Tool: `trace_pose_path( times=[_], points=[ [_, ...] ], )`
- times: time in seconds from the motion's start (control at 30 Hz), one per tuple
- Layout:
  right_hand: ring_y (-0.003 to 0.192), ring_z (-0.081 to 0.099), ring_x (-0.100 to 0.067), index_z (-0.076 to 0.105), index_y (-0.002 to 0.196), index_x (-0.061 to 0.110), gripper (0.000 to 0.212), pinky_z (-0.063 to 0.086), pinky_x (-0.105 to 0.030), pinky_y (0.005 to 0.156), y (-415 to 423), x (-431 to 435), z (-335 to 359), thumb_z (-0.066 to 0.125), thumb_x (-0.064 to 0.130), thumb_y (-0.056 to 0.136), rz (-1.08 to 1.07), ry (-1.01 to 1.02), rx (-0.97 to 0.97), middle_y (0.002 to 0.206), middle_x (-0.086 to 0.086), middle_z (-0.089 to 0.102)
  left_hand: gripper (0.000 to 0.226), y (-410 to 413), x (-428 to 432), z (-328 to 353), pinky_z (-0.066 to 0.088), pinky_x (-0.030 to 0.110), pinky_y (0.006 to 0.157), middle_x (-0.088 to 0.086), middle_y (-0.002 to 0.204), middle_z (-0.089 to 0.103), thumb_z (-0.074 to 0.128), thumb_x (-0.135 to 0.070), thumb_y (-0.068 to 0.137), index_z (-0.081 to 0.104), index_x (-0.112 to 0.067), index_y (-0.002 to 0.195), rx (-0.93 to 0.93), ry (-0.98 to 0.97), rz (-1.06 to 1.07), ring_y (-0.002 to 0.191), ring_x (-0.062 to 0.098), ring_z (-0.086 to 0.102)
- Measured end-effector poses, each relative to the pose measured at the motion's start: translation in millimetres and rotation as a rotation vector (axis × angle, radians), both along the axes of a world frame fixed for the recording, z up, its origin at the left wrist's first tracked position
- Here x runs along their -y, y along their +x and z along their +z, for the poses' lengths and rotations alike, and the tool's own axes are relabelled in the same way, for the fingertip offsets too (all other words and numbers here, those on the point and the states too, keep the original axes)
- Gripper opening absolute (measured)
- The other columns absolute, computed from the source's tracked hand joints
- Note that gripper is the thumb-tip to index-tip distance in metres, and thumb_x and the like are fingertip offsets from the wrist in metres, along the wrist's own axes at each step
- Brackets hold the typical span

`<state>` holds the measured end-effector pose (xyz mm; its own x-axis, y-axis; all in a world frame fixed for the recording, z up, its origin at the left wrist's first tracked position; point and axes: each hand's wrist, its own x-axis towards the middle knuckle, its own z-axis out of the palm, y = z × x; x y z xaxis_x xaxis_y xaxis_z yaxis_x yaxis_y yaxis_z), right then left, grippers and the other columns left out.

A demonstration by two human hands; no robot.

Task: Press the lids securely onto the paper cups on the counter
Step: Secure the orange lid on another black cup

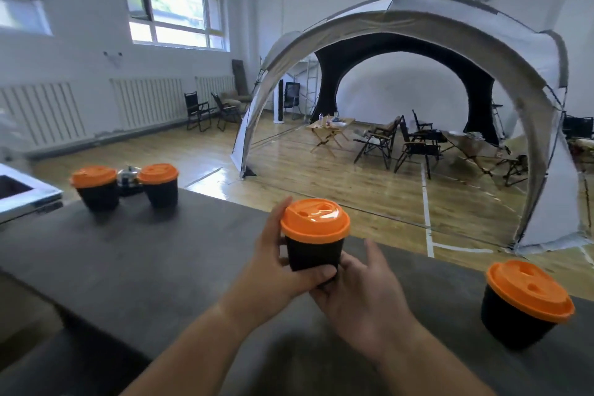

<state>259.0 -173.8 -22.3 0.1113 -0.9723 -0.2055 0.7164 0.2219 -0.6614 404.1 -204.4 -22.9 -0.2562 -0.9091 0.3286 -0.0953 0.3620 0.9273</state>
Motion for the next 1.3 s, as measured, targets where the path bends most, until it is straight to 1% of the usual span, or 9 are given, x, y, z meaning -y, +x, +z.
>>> trace_pose_path(
  times=[0.1, 0.17, 0.27, 0.33, 0.47, 0.53, 0.67, 1.07, 1.3],
  points=[
    [0.124, 0.059, -0.037, 0.051, 0.138, 0.002, 0.085, 0.039, -0.043, 0.11, 55, 26, 1, 0.023, 0.07, 0.095, 0.074, 0.004, 0.026, 0.13, -0.025, 0.062, 0.11, 46, 4, 0, 0.044, 0.001, 0.076, -0.029, 0.12, 0.043, 0.086, -0.02, 0.067, 0.009, -0.053, 0.138, 0.028, -0.063, 0.207, 0.096, -0.026, 0.051],
    [0.121, 0.061, -0.038, 0.051, 0.137, 0.001, 0.083, 0.044, -0.044, 0.103, 99, 46, -1, 0.025, 0.069, 0.095, 0.115, 0.024, 0.057, 0.128, -0.027, 0.063, 0.11, 83, 12, -5, 0.041, -0.002, 0.074, -0.031, 0.114, 0.042, 0.086, -0.024, 0.068, 0.008, -0.048, 0.141, 0.017, -0.034, 0.325, 0.096, -0.022, 0.053],
    [0.118, 0.061, -0.04, 0.05, 0.137, -0.002, 0.083, 0.048, -0.045, 0.096, 172, 81, -6, 0.028, 0.067, 0.096, 0.152, 0.078, 0.069, 0.123, -0.03, 0.064, 0.083, 146, 40, -16, 0.039, 0.007, 0.085, -0.03, 0.116, 0.05, 0.087, -0.031, 0.067, 0.033, -0.052, 0.127, 0.036, 0.007, 0.476, 0.106, -0.01, 0.051],
    [0.121, 0.059, -0.042, 0.044, 0.141, -0.001, 0.083, 0.045, -0.048, 0.104, 220, 105, -10, 0.032, 0.067, 0.096, 0.18, 0.11, 0.074, 0.127, -0.031, 0.062, 0.076, 187, 64, -23, 0.044, 0.019, 0.089, -0.016, 0.122, 0.058, 0.088, -0.028, 0.066, 0.044, -0.042, 0.127, 0.02, 0.073, 0.538, 0.109, 0.0, 0.055],
    [0.143, 0.035, -0.037, 0.016, 0.158, 0.014, 0.08, 0.026, -0.048, 0.12, 292, 148, -10, 0.036, 0.062, 0.098, 0.136, 0.195, 0.033, 0.157, -0.023, 0.031, 0.082, 259, 114, -27, 0.045, 0.018, 0.082, -0.004, 0.119, 0.058, 0.087, -0.016, 0.068, 0.041, -0.021, 0.135, 0.012, 0.16, 0.666, 0.105, 0.01, 0.054],
    [0.15, 0.019, -0.033, 0.01, 0.158, 0.015, 0.08, 0.019, -0.045, 0.122, 314, 165, -9, 0.036, 0.061, 0.098, 0.112, 0.214, 0.034, 0.164, -0.018, 0.015, 0.081, 287, 139, -32, 0.047, 0.027, 0.09, 0.0, 0.122, 0.061, 0.088, -0.018, 0.065, 0.043, -0.02, 0.132, 0.057, 0.186, 0.746, 0.108, 0.014, 0.056],
    [0.152, 0.013, -0.032, 0.009, 0.159, 0.017, 0.08, 0.015, -0.045, 0.123, 332, 187, -12, 0.035, 0.062, 0.098, 0.087, 0.232, 0.035, 0.165, -0.017, 0.01, 0.077, 313, 169, -47, 0.048, 0.037, 0.097, 0.003, 0.124, 0.062, 0.089, -0.025, 0.062, 0.047, -0.019, 0.126, 0.14, 0.233, 0.818, 0.115, 0.023, 0.059],
    [0.149, 0.023, -0.034, 0.014, 0.158, 0.015, 0.075, 0.019, -0.046, 0.122, 309, 176, -16, 0.037, 0.057, 0.1, 0.1, 0.191, -0.065, 0.162, -0.017, 0.021, 0.076, 340, 167, -41, 0.042, 0.035, 0.096, 0.012, 0.132, 0.058, 0.085, -0.021, 0.071, 0.043, -0.012, 0.133, 0.194, 0.29, 0.932, 0.121, 0.032, 0.054],
    [0.149, 0.022, -0.035, 0.013, 0.158, 0.013, 0.076, 0.018, -0.047, 0.122, 364, 179, -13, 0.038, 0.057, 0.1, 0.181, 0.219, -0.032, 0.162, -0.018, 0.02, 0.076, 390, 171, -28, 0.041, 0.039, 0.098, 0.017, 0.131, 0.057, 0.083, -0.023, 0.073, 0.041, -0.007, 0.134, 0.224, 0.344, 1.07, 0.122, 0.036, 0.053]
  ],
)
